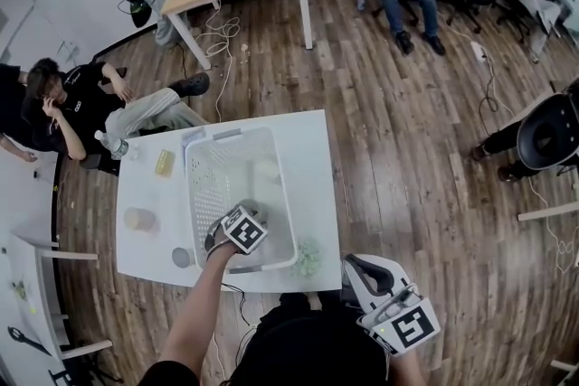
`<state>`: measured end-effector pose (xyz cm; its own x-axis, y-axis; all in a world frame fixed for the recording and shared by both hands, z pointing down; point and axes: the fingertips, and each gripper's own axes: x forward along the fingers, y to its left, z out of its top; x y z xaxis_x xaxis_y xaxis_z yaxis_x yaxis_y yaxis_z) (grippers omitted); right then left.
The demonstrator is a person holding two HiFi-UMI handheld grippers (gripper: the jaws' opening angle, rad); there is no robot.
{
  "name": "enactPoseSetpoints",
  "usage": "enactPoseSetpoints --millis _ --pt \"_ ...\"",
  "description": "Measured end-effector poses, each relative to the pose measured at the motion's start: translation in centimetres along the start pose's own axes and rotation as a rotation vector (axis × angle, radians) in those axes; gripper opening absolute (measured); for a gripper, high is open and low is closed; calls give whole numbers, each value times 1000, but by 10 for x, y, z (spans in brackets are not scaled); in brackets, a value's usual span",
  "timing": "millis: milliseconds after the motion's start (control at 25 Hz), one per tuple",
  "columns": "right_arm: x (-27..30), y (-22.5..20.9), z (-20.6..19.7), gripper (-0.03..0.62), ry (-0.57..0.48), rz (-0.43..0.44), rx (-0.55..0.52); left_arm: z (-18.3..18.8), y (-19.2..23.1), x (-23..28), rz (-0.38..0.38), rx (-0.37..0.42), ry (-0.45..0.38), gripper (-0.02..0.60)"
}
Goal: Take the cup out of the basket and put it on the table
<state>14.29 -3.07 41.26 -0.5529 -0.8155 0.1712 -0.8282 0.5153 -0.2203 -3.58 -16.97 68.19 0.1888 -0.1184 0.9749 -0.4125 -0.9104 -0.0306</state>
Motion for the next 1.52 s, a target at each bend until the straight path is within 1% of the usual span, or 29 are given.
enactPoseSetpoints --millis 200,320,600,720,840,1000,1160,1320,1440,1520 --pt "-4 -8 0 26 1 -11 0 -2 -6 12 -2 35 16 61" --pt "-3 -11 0 26 3 -10 1 -2 -3 10 11 39 14 38" --pt "1 -6 1 26 -4 4 -2 -2 -10 0 12 81 -4 34" --pt "3 -4 2 26 -5 8 -7 7 -10 -13 27 102 -38 34" --pt "3 0 4 26 -9 12 -10 22 -10 -37 39 103 -95 35" --pt "6 8 9 26 -19 25 -21 39 -8 -78 102 130 -163 35" --pt "8 23 9 26 -25 44 -30 48 -12 -130 158 133 -251 35" --pt "12 41 7 26 -31 59 -35 40 -13 -178 207 140 -309 35" --pt "19 55 9 26 -36 80 -38 22 -6 -206 246 135 -320 35" --pt "26 67 9 26 -35 99 -44 4 1 -218 273 116 -316 35"
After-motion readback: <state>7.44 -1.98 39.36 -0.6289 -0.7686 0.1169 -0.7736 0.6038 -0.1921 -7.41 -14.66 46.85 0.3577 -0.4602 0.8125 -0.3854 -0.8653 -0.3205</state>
